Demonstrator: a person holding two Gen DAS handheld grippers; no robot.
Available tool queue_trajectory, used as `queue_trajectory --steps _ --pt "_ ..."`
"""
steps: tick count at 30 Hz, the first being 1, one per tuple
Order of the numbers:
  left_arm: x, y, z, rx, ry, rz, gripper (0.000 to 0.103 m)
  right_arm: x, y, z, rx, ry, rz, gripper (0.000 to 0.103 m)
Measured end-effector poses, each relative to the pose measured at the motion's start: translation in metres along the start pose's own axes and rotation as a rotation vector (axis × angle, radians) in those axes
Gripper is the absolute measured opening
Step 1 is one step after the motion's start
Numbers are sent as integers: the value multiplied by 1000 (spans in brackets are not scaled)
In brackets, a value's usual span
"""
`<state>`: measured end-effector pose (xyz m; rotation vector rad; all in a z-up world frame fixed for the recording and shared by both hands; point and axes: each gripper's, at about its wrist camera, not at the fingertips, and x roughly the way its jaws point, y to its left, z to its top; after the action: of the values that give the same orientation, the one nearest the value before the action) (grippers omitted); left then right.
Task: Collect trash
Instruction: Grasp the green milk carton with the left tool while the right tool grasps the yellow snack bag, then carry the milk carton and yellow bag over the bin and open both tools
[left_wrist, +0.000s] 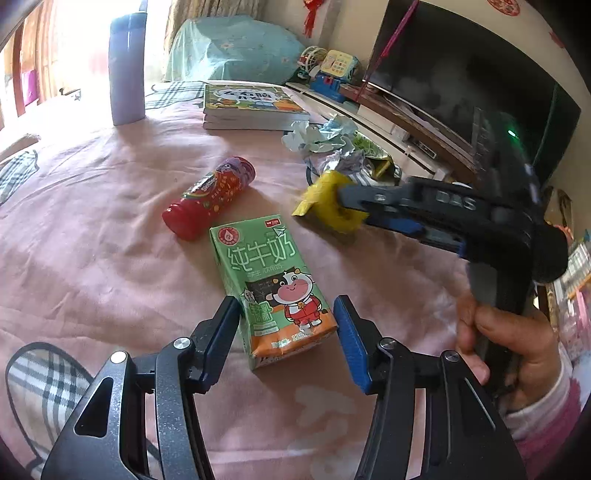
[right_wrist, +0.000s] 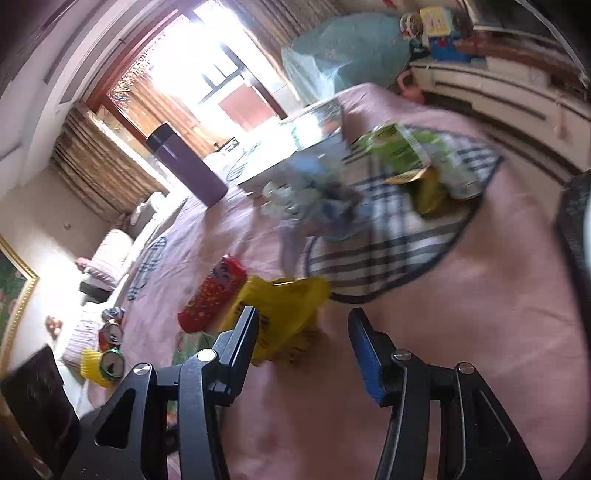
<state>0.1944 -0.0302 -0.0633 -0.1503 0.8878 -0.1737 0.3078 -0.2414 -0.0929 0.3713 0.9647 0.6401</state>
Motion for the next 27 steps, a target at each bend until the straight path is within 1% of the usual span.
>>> queue_trajectory --steps 1,2,3,7,12,17,22,27 --pt "0 -1 -1 3 -1 -1 53 3 3 -1 -7 6 9 24" --pt "-1 -1 -1 5 -2 -5 53 3 7 -2 -20 7 1 10" --pt "-2 -3 -2 7 -3 -8 53 2 10 -4 -33 2 -8 3" --pt "-9 -10 -1 20 -20 -31 52 -22 17 -9 -64 -47 -22 1" --pt "-15 -29 2 51 -39 -71 50 -60 13 -14 -67 -112 -34 1" --pt "-19 -57 3 109 -61 -103 49 -103 -7 -25 -40 -166 -75 1" --pt "-21 -82 4 145 -69 -132 49 -144 -28 -39 -11 -216 -120 1" --pt "-21 -112 6 193 -77 -164 49 -177 -46 -48 23 -264 -152 1"
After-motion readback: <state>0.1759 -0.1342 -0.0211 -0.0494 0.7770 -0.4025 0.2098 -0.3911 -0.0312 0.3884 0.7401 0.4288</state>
